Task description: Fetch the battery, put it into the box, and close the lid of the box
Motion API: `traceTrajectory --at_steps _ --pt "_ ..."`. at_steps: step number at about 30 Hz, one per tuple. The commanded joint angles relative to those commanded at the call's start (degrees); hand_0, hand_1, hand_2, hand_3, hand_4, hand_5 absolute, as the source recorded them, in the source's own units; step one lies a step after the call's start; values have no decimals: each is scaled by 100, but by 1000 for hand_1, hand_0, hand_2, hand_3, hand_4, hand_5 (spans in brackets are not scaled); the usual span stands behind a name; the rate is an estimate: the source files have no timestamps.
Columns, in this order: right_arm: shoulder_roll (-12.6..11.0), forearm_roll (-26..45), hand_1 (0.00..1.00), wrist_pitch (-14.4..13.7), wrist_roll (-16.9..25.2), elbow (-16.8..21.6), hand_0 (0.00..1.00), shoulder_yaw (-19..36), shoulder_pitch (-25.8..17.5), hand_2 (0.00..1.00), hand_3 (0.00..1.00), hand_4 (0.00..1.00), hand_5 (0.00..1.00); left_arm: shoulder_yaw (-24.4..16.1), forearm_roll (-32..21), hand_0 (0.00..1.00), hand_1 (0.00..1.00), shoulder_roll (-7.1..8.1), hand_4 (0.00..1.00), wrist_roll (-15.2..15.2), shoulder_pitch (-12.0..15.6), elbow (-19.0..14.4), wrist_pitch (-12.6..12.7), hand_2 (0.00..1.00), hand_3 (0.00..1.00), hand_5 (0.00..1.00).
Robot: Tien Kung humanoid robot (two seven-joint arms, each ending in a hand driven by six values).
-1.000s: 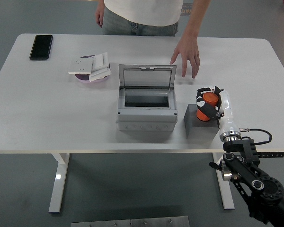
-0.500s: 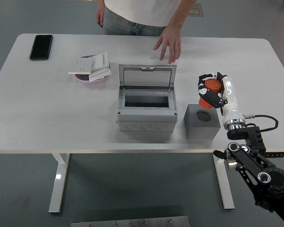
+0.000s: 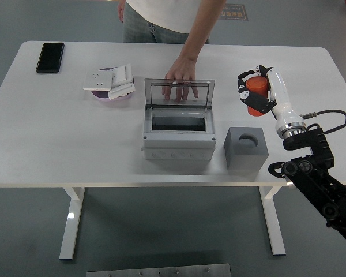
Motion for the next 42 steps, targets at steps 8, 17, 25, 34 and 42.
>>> traceTrajectory --at_steps 8,17,25,34,42 --pt "24 -952 239 234 -469 150 236 -259 166 321 328 176 2 -23 5 582 751 23 564 12 -19 2 8 594 549 69" --pt "141 -1787 237 668 -1030 125 250 -648 373 316 321 142 2 -71 37 582 751 30 567 52 5 0 21 595 549 73" --pt "357 -2407 236 1196 -1607 -12 246 -971 615 313 320 124 2 -51 9 582 751 5 569 59 63 -1 11 594 548 77" --pt "465 -2442 236 1392 -1761 -247 245 -1661 1066 312 320 122 2 -9 -48 582 751 -9 570 32 88 4 1 594 547 77" --pt "534 -2350 235 1446 -1789 -342 250 -1971 1335 311 318 121 2 -22 -34 582 750 -19 570 38 84 7 7 593 547 78"
